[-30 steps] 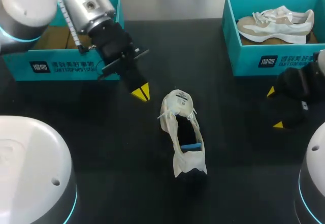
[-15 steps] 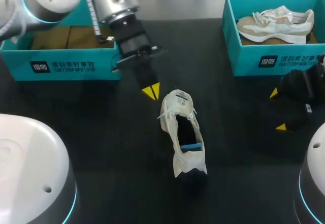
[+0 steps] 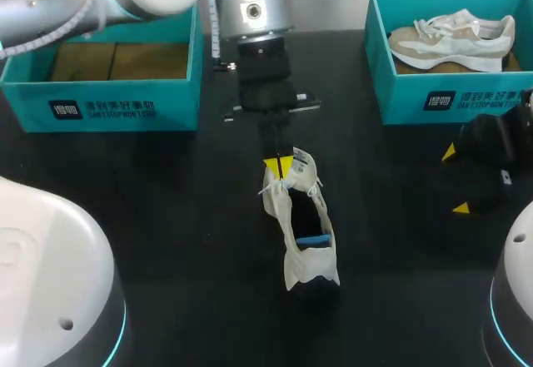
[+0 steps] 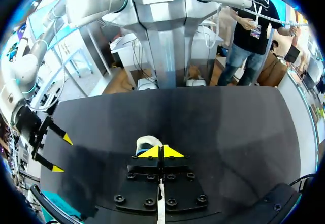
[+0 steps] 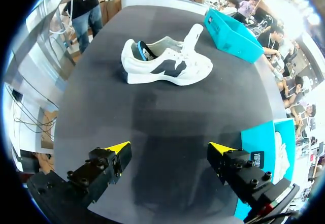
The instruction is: Take the shoe out of the shoebox, open the shoe tongue, remove and reinsert the insole, then place the shoe into the shoebox
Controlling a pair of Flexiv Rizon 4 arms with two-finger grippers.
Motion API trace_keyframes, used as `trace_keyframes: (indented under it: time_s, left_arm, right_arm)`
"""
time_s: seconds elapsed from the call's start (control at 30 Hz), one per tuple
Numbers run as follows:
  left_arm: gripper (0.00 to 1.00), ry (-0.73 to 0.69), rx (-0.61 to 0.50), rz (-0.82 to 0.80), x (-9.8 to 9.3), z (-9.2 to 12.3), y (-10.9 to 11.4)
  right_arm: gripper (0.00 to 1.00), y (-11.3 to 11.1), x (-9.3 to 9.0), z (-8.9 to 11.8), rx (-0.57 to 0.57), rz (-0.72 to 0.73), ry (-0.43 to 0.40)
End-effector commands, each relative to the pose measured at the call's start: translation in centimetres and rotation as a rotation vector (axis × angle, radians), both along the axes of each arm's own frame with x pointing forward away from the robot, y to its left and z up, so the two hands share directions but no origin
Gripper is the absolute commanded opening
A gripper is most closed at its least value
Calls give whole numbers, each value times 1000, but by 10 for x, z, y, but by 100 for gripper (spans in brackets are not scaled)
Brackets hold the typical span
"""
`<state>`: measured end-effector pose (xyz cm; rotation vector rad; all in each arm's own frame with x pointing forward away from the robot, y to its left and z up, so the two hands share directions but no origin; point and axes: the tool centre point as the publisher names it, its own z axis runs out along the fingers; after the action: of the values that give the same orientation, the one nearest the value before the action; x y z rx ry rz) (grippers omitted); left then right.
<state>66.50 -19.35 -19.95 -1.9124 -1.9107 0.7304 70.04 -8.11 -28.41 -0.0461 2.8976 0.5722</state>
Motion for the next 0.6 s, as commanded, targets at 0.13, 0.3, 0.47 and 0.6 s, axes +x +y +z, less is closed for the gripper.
trace_keyframes:
  time_s: [0.13,0.3,0.47,0.6]
  left_arm:
    - [0,-68,137,-153,0,-36,-24]
    - [0,-81,132,-195,0,-64,-34]
    - [0,-49,134,-237,-4,-84,-38]
    - [0,-49,134,-237,-4,-84,-38]
  right_arm:
    - [100,1,-1,0,-3,-1,-1]
    - [100,1,-1,0,-3,-1,-1]
    - [100,1,-1,0,-3,-1,-1]
    - [100,1,-1,0,-3,-1,-1]
